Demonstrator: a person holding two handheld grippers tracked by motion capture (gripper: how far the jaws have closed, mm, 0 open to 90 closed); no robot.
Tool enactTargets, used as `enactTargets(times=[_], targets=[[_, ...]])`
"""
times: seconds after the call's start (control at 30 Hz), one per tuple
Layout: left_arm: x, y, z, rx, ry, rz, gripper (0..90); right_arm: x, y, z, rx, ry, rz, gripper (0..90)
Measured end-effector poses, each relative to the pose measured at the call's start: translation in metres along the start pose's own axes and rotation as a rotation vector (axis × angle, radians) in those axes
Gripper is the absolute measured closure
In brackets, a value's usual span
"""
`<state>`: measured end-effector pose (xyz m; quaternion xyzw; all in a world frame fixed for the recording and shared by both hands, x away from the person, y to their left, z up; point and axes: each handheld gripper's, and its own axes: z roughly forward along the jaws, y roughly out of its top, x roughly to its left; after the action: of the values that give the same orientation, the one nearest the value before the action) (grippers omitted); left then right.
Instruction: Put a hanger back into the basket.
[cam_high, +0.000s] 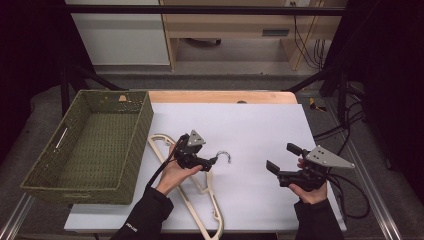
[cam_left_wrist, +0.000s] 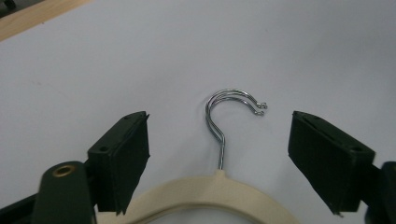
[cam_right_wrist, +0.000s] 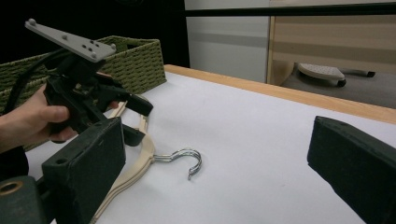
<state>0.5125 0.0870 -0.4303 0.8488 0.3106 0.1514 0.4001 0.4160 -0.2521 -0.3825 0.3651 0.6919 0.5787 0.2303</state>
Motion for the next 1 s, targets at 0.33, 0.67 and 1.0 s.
enactTargets(times=[0.33,0.67,1.0], targets=[[0.003,-0.006,0.022,0.065,-0.029,0.004,41.3,0.0,0.0,0.0,-0.009,-0.002,0.009,5.0],[0.003,-0.011,0.036,0.11,-0.048,-0.005,60.9,0.001,-0.001,0.003,0.008,0.0,0.003,5.2],[0.005,-0.013,0.041,0.138,-0.055,-0.021,78.7,0.002,-0.002,0.004,0.012,0.003,0.007,5.2]])
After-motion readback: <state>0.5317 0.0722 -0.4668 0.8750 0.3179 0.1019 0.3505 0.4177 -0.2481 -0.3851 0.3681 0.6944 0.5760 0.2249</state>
